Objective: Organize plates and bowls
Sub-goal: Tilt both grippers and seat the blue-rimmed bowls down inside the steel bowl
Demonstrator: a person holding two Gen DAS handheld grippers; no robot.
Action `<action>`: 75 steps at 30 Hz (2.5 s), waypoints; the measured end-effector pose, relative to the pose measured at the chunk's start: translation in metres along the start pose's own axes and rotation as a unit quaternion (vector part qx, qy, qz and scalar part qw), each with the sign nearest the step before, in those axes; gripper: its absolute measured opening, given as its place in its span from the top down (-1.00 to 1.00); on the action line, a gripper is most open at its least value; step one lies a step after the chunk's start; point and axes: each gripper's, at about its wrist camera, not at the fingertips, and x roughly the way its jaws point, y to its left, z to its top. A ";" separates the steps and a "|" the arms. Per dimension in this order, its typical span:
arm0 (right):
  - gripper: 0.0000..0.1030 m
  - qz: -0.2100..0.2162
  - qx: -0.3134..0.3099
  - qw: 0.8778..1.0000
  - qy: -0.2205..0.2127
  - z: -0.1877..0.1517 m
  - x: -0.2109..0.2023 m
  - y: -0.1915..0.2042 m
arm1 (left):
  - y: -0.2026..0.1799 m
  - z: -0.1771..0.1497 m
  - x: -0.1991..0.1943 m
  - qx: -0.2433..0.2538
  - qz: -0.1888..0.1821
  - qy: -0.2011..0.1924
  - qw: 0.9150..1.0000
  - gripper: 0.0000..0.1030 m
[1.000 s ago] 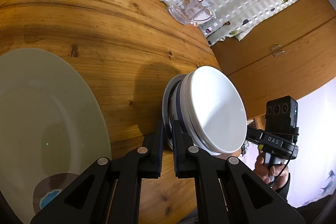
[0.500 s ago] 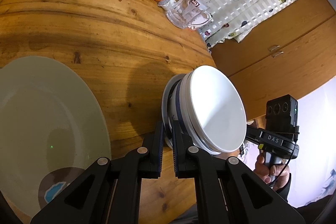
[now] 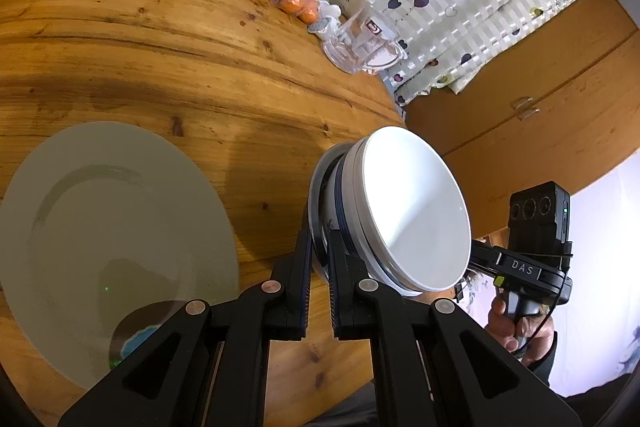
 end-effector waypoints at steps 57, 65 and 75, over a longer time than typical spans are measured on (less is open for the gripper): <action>0.85 0.039 -0.082 0.991 0.095 0.005 0.115 0.115 | 0.105 -0.021 -0.109 -0.097 0.066 -0.078 0.990 0.89; 0.85 0.039 -0.080 0.991 0.099 0.006 0.121 0.115 | 0.111 -0.020 -0.107 -0.103 0.070 -0.074 0.989 0.89; 0.84 0.038 -0.080 0.991 0.100 0.007 0.121 0.115 | 0.113 -0.021 -0.108 -0.107 0.074 -0.074 0.989 0.88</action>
